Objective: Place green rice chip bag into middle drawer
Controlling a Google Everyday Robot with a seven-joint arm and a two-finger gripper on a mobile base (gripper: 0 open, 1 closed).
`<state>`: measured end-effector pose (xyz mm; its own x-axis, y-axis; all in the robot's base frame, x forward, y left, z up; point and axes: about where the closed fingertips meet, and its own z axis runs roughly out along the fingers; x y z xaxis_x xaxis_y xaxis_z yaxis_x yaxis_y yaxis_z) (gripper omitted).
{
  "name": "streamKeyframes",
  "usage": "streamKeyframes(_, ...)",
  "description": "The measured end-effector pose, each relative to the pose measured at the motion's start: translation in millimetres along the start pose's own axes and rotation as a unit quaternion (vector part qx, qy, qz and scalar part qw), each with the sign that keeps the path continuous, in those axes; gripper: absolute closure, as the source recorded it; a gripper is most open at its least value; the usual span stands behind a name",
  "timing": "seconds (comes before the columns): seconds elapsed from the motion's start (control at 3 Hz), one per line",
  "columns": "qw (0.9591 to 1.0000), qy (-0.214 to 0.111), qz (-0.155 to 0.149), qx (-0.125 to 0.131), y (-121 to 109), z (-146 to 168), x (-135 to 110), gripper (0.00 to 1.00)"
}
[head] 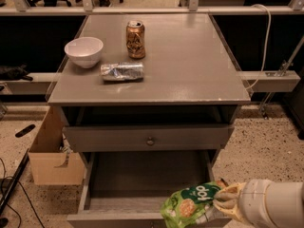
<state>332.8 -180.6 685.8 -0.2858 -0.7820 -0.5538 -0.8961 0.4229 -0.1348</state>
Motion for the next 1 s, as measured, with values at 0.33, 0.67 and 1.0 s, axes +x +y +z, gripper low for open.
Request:
streamKeyframes(0.33,0.9998,0.011,0.018,-0.005,-14.5,48.5,1.8,1.0)
streamKeyframes(0.67,1.0,0.003,0.008,-0.002,-47.4,71.1,-28.0,1.0)
streamKeyframes(1.0,1.0,0.003,0.008,-0.002,-47.3,71.2,-28.1,1.0)
